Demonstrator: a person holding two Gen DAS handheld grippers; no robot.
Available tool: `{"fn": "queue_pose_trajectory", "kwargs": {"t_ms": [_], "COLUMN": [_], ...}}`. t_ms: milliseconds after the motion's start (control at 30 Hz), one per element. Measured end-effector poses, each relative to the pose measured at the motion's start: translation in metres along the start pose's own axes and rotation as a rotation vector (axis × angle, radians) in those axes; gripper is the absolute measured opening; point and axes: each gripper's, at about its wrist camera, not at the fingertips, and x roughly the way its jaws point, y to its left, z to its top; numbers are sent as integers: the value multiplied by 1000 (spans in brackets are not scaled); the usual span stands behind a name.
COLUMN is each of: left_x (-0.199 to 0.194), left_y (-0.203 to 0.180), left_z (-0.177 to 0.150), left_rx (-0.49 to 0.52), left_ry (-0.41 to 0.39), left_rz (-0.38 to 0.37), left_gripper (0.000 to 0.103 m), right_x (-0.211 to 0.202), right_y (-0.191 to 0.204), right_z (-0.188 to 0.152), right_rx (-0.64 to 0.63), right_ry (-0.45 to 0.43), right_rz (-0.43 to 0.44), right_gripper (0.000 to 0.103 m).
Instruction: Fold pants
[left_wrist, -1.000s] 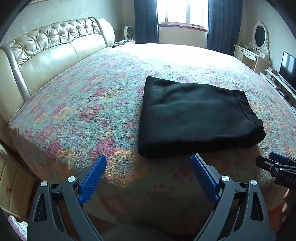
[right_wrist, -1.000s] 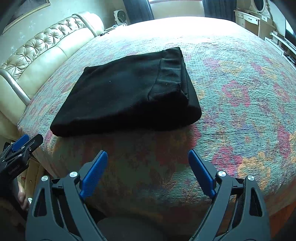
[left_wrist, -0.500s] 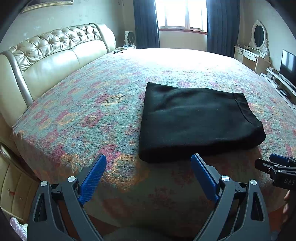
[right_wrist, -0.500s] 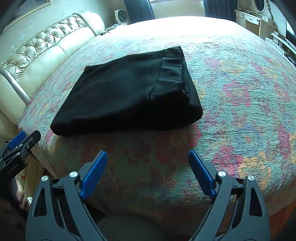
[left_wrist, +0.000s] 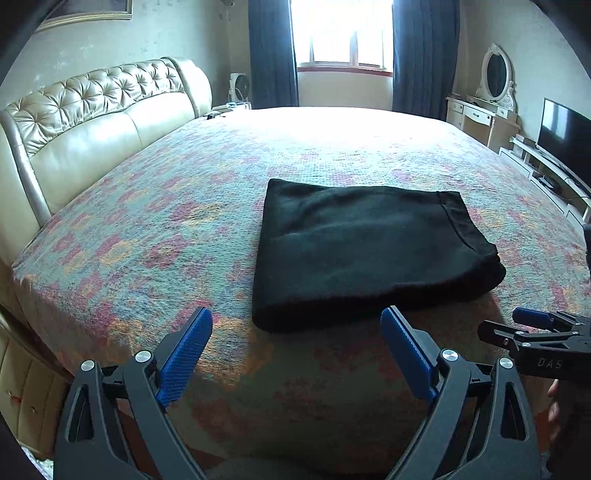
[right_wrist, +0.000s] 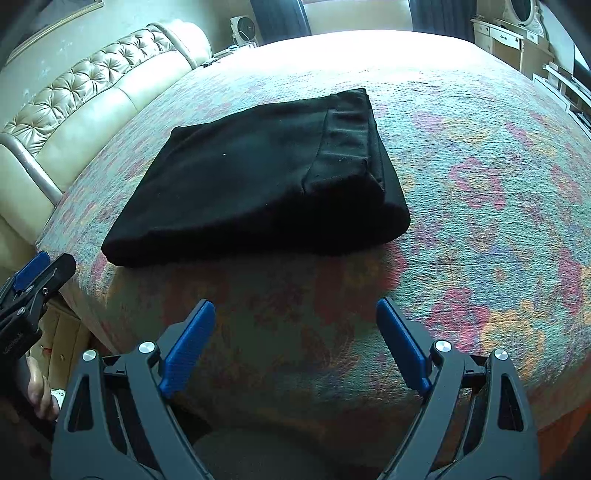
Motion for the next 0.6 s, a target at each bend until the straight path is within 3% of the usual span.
{"fn": "queue_pose_trajectory", "kwargs": {"t_ms": [333, 467, 600], "left_x": [-4, -6, -8], "left_y": [-13, -20, -30], "left_z": [0, -1, -6], "left_rx": [43, 76, 123], "left_ry": [8, -8, -8], "left_rz": [-173, -124, 72], "left_gripper": [91, 91, 91], "right_x": [1, 1, 1], "right_y": [1, 0, -3], "right_z": [0, -1, -1], "right_rx": [1, 18, 35], "right_ry": [1, 9, 11], "right_rz": [10, 19, 25], "right_gripper": [89, 89, 89]}}
